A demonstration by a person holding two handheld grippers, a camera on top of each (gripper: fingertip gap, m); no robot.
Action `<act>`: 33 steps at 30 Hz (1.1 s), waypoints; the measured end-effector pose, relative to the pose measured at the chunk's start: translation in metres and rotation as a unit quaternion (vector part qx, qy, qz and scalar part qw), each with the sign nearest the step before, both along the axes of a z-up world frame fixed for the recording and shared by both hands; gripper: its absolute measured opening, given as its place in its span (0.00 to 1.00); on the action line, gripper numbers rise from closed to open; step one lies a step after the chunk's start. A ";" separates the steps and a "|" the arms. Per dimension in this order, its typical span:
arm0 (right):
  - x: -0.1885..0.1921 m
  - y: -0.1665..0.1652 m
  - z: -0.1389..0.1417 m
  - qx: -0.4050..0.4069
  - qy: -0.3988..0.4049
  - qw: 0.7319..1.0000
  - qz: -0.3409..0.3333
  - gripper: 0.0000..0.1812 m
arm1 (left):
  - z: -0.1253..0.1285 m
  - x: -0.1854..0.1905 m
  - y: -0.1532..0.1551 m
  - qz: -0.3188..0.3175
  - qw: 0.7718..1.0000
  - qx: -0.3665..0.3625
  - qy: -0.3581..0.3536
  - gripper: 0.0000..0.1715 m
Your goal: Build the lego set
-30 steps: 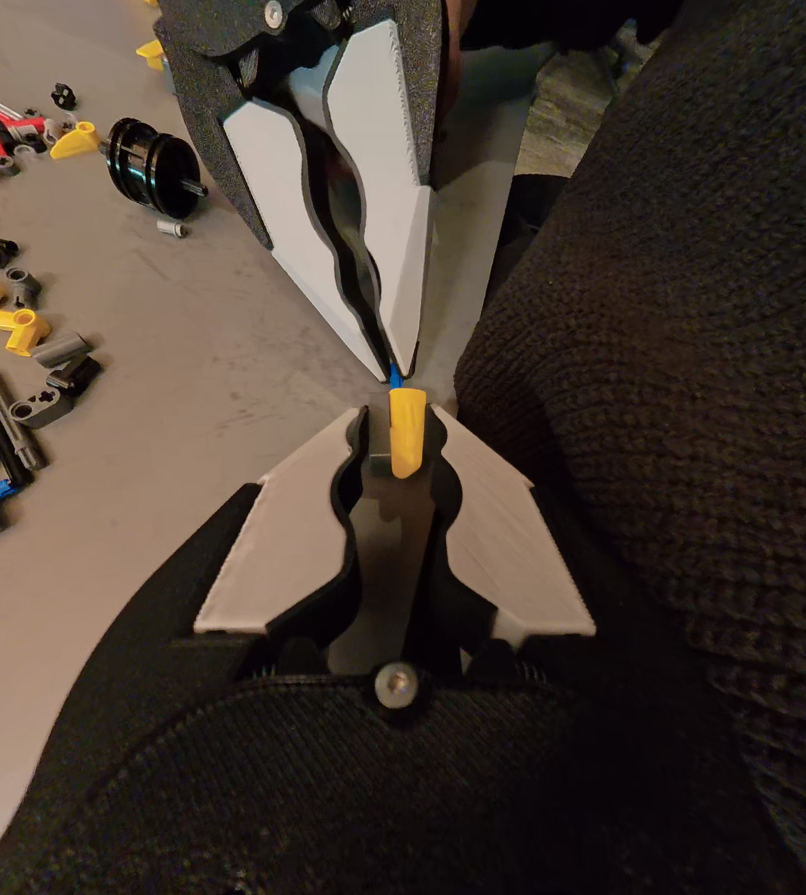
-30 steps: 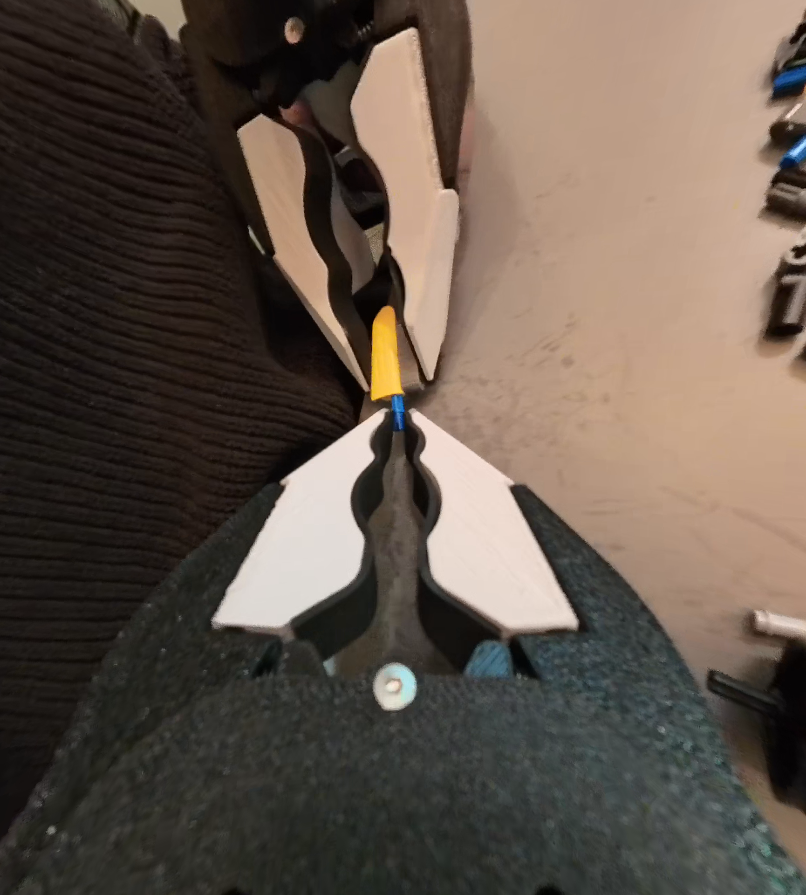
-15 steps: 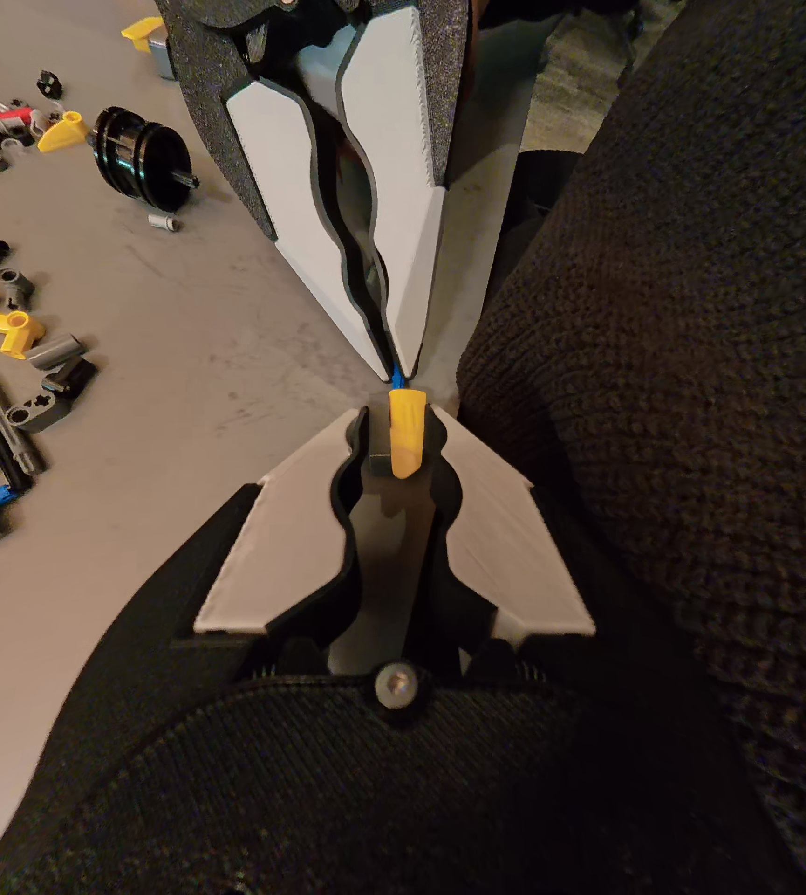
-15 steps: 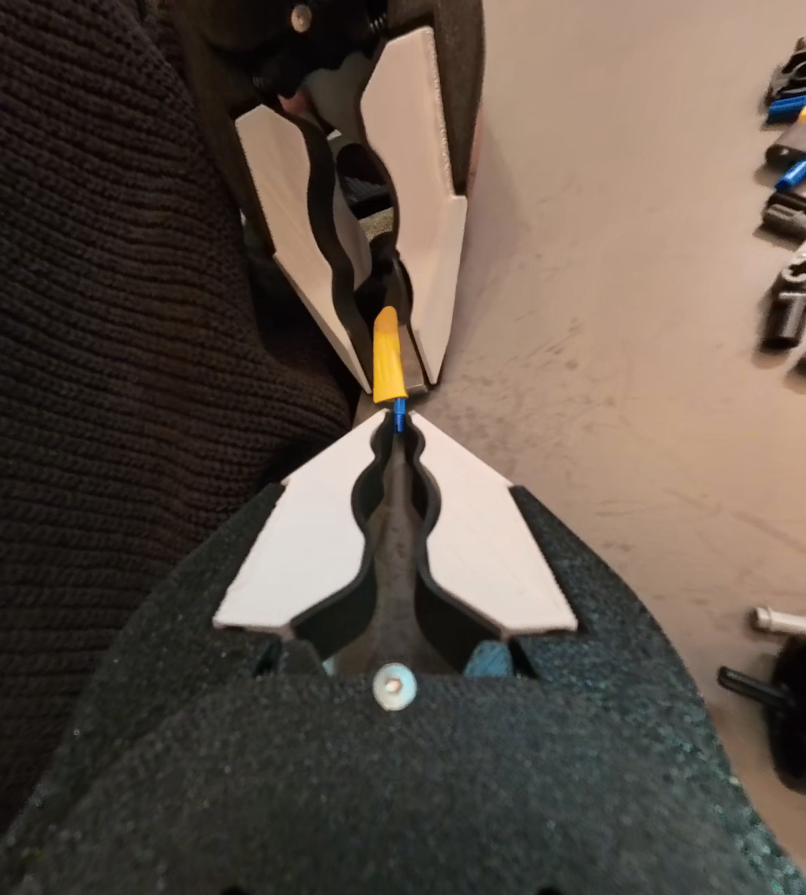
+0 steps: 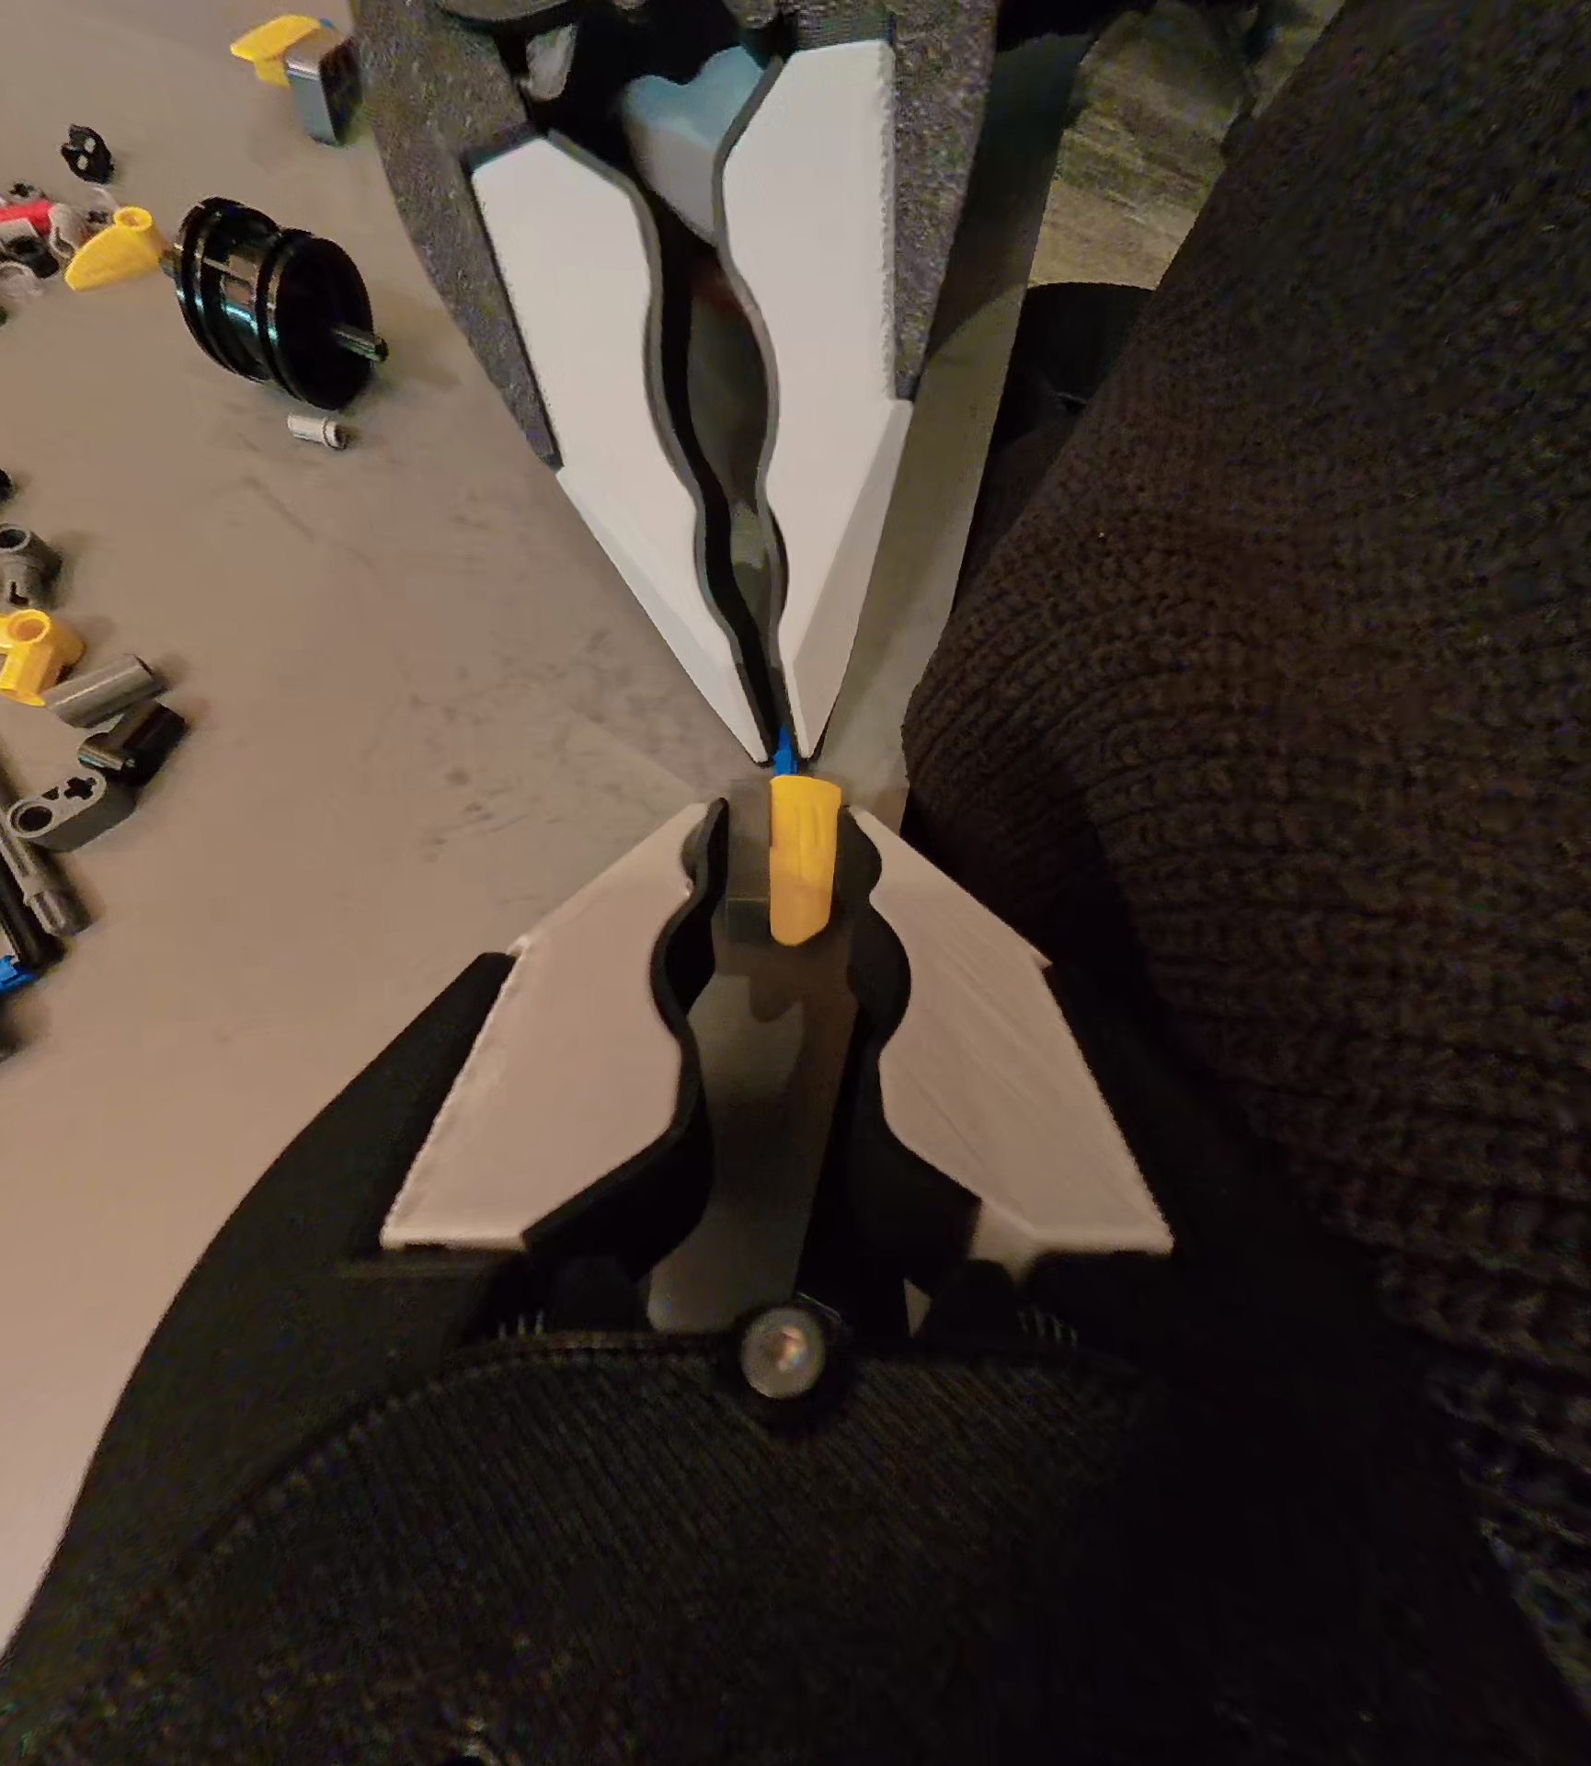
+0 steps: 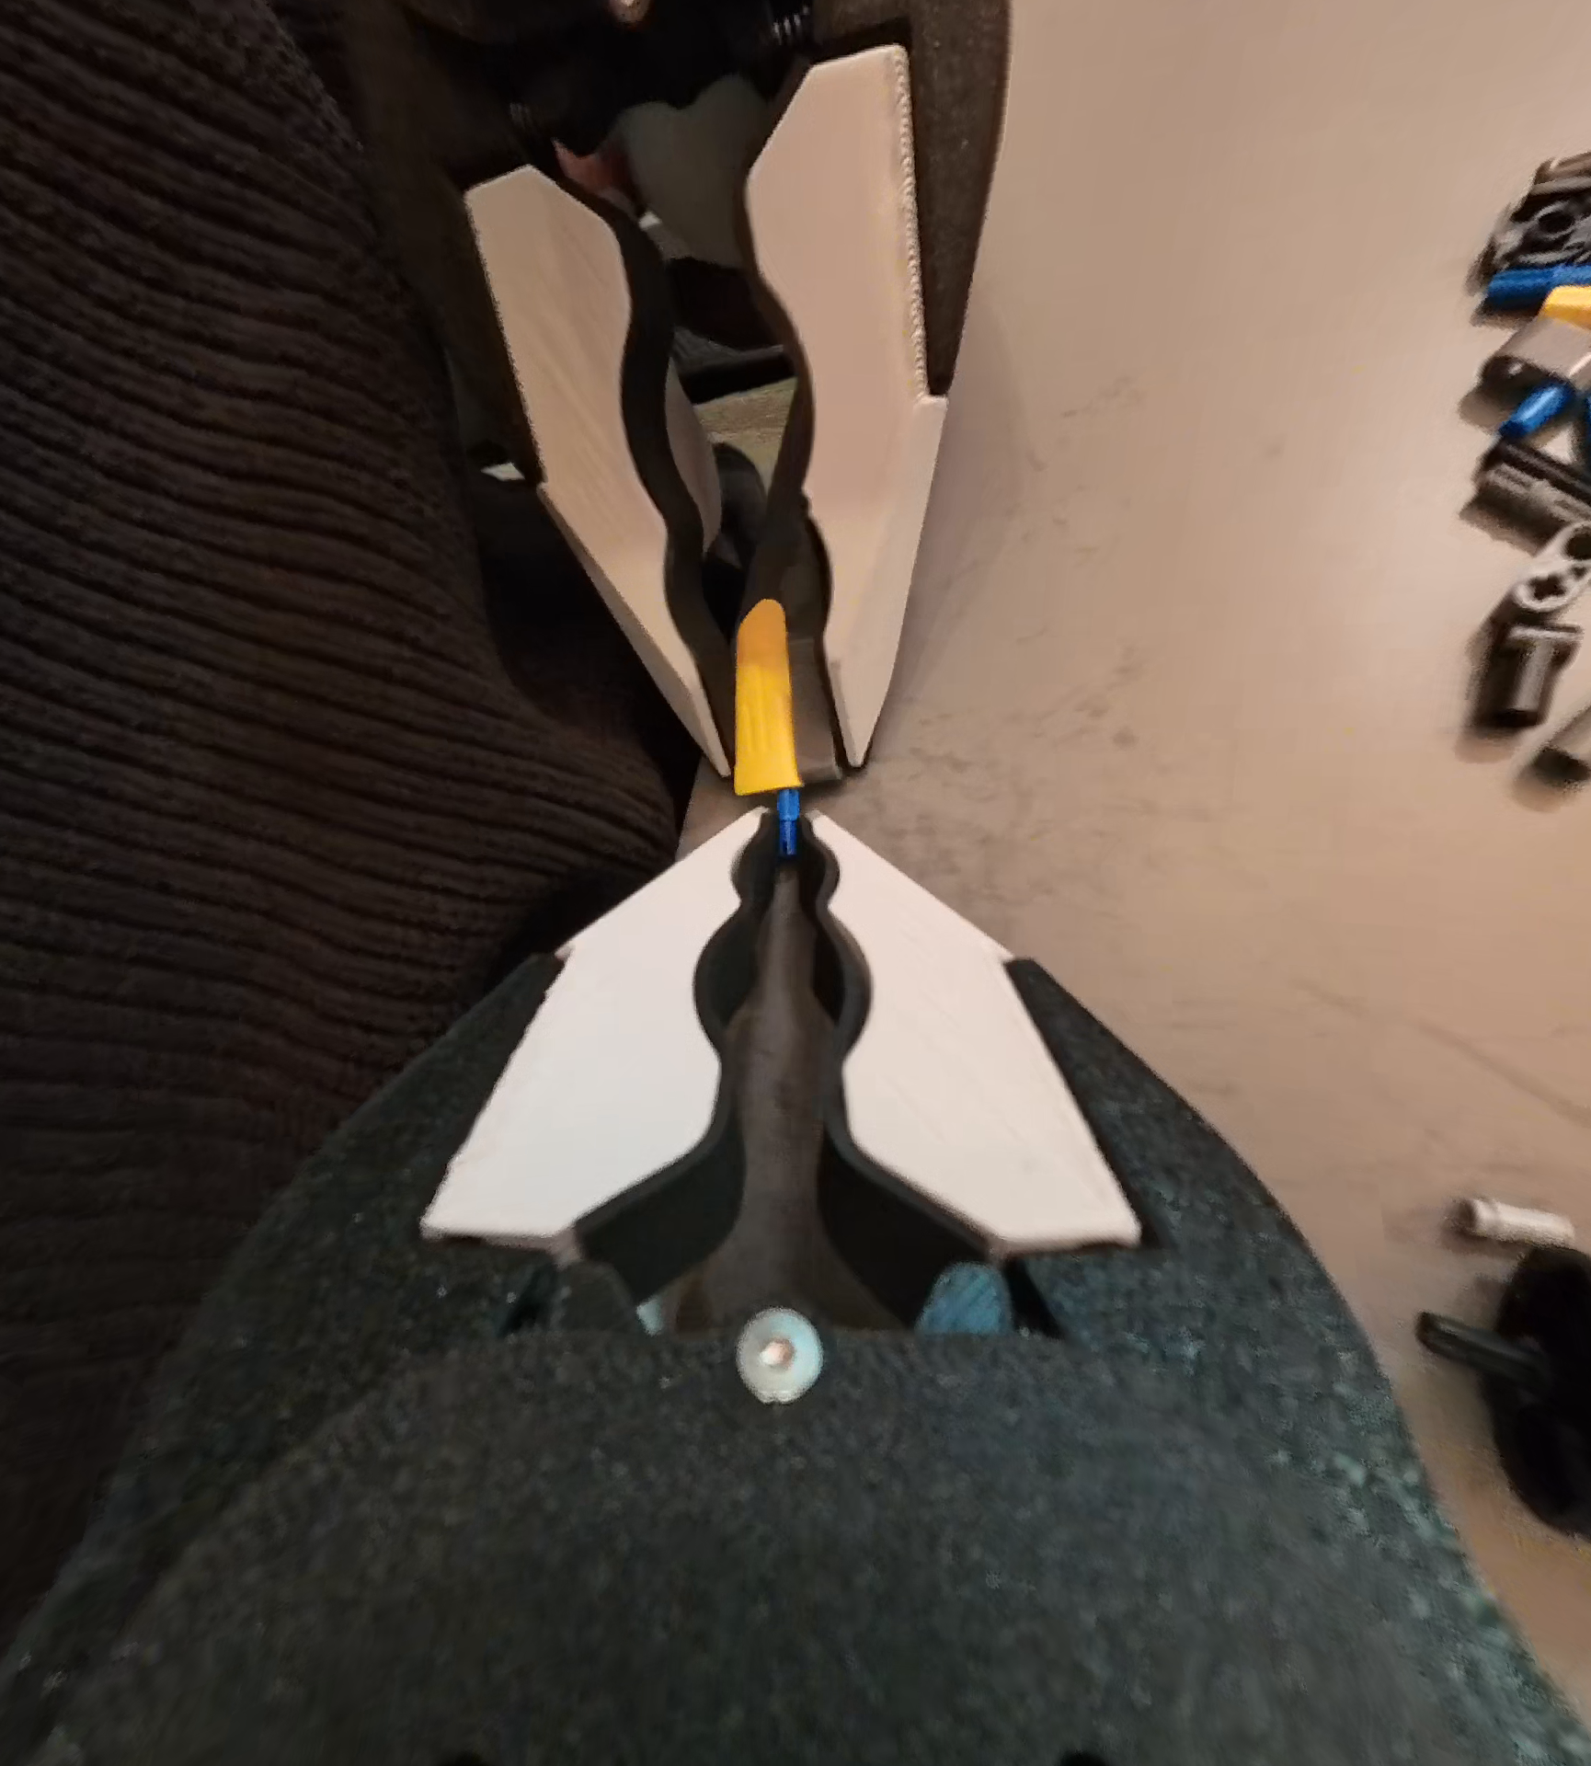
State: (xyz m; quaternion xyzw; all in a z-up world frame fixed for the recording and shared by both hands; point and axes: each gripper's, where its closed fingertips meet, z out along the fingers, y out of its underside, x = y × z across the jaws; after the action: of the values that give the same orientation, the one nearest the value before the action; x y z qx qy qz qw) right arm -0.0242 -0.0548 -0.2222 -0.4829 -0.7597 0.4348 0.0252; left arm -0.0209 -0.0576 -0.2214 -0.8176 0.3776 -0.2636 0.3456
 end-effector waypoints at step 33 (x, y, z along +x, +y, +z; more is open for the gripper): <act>0.004 0.043 0.073 -0.014 0.251 0.957 -0.145 0.43 | 0.071 -0.014 0.033 0.117 0.948 0.004 -0.297 0.12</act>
State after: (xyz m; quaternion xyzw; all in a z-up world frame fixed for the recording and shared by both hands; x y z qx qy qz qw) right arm -0.0207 -0.0114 -0.1492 -0.4638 -0.6446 0.5442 0.2708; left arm -0.0345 -0.0242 -0.1502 -0.7394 0.1605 -0.4503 0.4741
